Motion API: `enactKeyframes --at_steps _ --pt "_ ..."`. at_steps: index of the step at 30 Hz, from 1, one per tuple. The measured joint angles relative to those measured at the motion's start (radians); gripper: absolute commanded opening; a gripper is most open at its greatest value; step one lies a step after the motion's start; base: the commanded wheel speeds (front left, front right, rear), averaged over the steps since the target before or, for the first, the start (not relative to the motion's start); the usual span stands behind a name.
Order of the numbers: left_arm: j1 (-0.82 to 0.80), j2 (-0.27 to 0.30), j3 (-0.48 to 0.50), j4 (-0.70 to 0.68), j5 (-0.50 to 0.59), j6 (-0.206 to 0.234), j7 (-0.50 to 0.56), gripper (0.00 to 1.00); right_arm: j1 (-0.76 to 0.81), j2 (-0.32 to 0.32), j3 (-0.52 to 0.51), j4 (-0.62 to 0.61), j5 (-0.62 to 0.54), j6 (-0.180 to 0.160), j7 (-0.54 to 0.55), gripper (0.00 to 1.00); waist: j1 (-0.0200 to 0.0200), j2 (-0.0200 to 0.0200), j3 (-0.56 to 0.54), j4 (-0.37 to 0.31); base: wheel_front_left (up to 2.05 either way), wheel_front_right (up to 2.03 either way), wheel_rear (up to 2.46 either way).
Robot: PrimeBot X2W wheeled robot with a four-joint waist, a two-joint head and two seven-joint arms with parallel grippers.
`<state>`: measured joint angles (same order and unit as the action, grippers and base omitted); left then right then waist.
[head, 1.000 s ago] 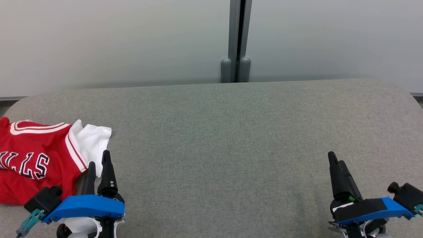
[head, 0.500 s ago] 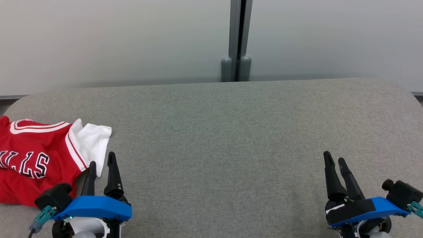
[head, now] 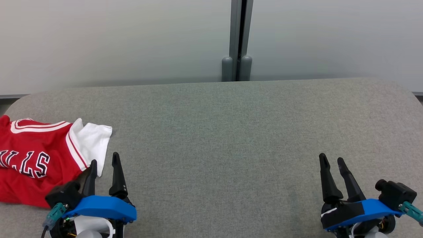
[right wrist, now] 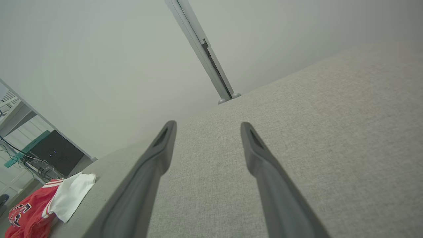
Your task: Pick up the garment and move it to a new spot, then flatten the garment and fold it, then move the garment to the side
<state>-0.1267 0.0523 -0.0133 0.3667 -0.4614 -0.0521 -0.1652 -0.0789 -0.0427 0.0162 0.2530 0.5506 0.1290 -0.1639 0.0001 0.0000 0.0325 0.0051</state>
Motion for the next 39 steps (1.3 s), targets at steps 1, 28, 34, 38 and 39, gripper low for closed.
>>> enactKeyframes --at_steps 1,28,34,38,39 --pt "0.000 0.000 -0.001 0.002 0.009 0.000 -0.004 1.00 0.000 0.000 0.001 0.001 -0.010 0.000 -0.005 1.00 0.0000 0.0000 0.000 0.000 0.00 0.00 0.00" --pt "-0.019 0.009 -0.022 0.050 0.233 0.020 -0.058 1.00 -0.016 -0.002 0.010 0.050 -0.242 0.000 -0.062 1.00 0.0000 0.0000 0.011 0.002 0.00 0.00 0.00" --pt "-0.025 0.011 -0.025 0.058 0.274 0.026 -0.072 1.00 -0.021 -0.002 0.009 0.067 -0.292 0.000 -0.074 1.00 0.0000 0.0000 0.016 0.003 0.00 0.00 0.00" --pt "-0.025 0.012 -0.026 0.061 0.301 0.036 -0.079 1.00 -0.023 -0.002 0.007 0.087 -0.329 0.000 -0.081 1.00 0.0000 0.0000 0.017 0.003 0.00 0.00 0.00" --pt "-0.025 0.012 -0.026 0.061 0.307 0.039 -0.081 1.00 -0.025 -0.003 0.006 0.092 -0.336 0.000 -0.084 1.00 0.0000 0.0000 0.018 0.003 0.00 0.00 0.00"
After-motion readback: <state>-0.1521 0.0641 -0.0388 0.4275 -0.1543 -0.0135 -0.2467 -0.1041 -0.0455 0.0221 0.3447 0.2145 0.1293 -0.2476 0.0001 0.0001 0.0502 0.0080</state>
